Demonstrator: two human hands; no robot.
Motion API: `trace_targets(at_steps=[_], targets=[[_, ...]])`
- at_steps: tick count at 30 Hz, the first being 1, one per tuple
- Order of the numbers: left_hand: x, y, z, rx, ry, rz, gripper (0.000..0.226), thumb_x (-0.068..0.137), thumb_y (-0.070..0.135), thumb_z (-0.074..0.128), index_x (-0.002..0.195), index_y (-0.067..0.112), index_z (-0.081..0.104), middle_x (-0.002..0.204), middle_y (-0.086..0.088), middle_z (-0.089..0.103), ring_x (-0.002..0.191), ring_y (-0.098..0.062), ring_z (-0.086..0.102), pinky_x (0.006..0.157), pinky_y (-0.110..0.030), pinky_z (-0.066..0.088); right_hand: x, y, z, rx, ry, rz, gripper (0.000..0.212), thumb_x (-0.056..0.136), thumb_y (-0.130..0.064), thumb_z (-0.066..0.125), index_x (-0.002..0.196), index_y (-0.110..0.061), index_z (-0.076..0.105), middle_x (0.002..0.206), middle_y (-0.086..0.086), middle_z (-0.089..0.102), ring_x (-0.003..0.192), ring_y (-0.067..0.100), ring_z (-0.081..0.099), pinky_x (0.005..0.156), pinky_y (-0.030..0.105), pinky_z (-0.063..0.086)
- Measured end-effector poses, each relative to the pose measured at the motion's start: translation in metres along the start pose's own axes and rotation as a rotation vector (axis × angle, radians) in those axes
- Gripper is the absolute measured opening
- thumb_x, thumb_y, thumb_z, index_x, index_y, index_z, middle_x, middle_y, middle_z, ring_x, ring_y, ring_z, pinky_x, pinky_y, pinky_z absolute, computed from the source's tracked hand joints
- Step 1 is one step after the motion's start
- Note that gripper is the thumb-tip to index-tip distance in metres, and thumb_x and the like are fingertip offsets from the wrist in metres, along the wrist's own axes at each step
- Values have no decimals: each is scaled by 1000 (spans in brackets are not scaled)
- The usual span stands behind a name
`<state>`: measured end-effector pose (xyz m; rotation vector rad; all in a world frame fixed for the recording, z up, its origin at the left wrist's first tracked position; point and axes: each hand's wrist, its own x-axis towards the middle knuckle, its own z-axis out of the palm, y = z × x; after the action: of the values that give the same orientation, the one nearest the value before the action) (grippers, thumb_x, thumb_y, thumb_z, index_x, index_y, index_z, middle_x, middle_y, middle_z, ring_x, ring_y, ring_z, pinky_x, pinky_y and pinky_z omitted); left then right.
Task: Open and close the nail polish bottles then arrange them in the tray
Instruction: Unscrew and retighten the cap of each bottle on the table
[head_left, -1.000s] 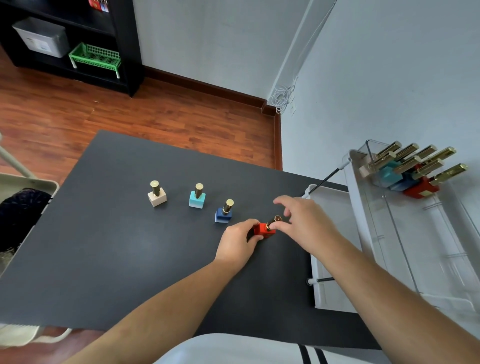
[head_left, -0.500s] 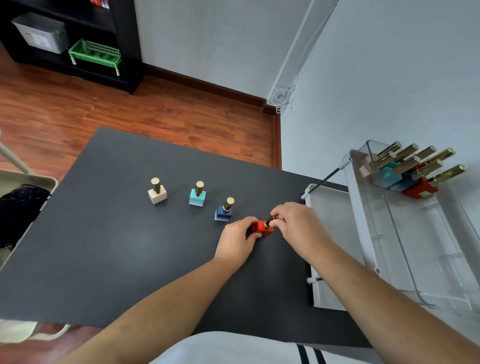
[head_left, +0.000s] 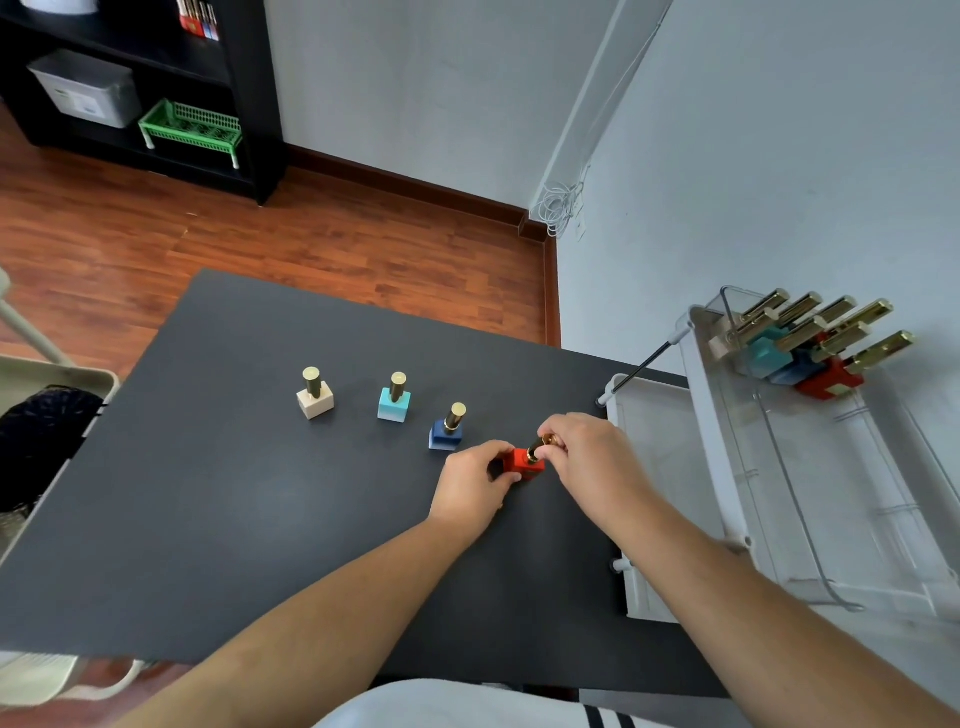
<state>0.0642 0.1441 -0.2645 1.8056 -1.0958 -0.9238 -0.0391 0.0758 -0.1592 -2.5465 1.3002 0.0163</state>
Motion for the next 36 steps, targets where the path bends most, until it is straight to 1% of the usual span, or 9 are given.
trace_targets(at_steps=[2, 5, 10, 15, 20, 23, 28, 33, 36], targets=[[-2, 1, -2, -10, -18, -26, 39, 85, 14, 68, 122, 23, 60, 107, 3, 67, 65, -8, 59, 74, -17, 51, -4, 0, 1, 11, 10, 1, 26, 86, -24, 63, 109, -14, 60, 97, 6, 65, 92, 26, 59, 78, 34, 47], [-10, -3, -10, -31, -32, -82, 49, 83, 15, 70, 128, 27, 55, 109, 10, 64, 69, -8, 64, 80, -20, 53, -10, 3, 2, 53, 52, 36, 42, 83, -25, 66, 123, -19, 53, 101, 4, 64, 91, 22, 58, 80, 32, 48], [-39, -26, -32, 56, -42, -70, 31, 83, 18, 70, 110, 31, 64, 92, 22, 63, 56, -3, 51, 68, -9, 47, -31, 12, 16, 155, 234, 91, 14, 85, -12, 62, 98, -14, 65, 77, -6, 52, 68, 13, 48, 62, 23, 39], [-54, -43, -63, 59, 163, -122, 23, 79, 20, 74, 93, 35, 62, 91, 16, 66, 55, -4, 48, 64, -8, 44, -49, 23, 56, 409, 249, 255, 30, 80, -13, 68, 108, -19, 61, 102, -3, 62, 84, 9, 52, 71, 15, 38], [-34, -38, -82, 92, 174, -195, 49, 78, 22, 75, 122, 30, 54, 107, 23, 58, 55, -2, 52, 64, -7, 41, -35, 24, 73, 571, 128, 292, 52, 76, -23, 73, 123, -28, 51, 118, -11, 55, 110, 13, 51, 88, 24, 38], [-17, -29, -80, 86, 97, -208, 61, 77, 23, 76, 130, 33, 48, 94, 14, 61, 57, 1, 55, 65, -11, 42, -23, 24, 76, 574, 121, 284, 55, 75, -26, 75, 124, -26, 50, 115, -11, 54, 113, 14, 50, 88, 24, 36], [7, -18, -70, 39, 102, -211, 35, 80, 25, 74, 109, 36, 58, 72, -6, 64, 69, -22, 63, 64, -19, 47, -8, 27, 78, 459, 95, 289, 44, 77, -29, 72, 119, -21, 59, 108, 5, 63, 100, 21, 54, 84, 28, 42], [8, -14, -70, -9, 113, -207, 23, 79, 22, 75, 96, 32, 64, 76, -5, 66, 58, -9, 55, 63, -20, 48, -8, 21, 69, 436, 140, 261, 30, 77, -27, 72, 104, -17, 64, 96, 6, 64, 94, 24, 55, 76, 29, 40], [6, 2, -75, -45, 118, -154, 20, 78, 24, 76, 90, 35, 66, 72, 2, 66, 48, -1, 53, 53, -10, 43, -6, 13, 49, 439, 181, 234, 31, 78, -30, 72, 105, -18, 64, 101, 4, 66, 95, 22, 57, 79, 28, 42]])
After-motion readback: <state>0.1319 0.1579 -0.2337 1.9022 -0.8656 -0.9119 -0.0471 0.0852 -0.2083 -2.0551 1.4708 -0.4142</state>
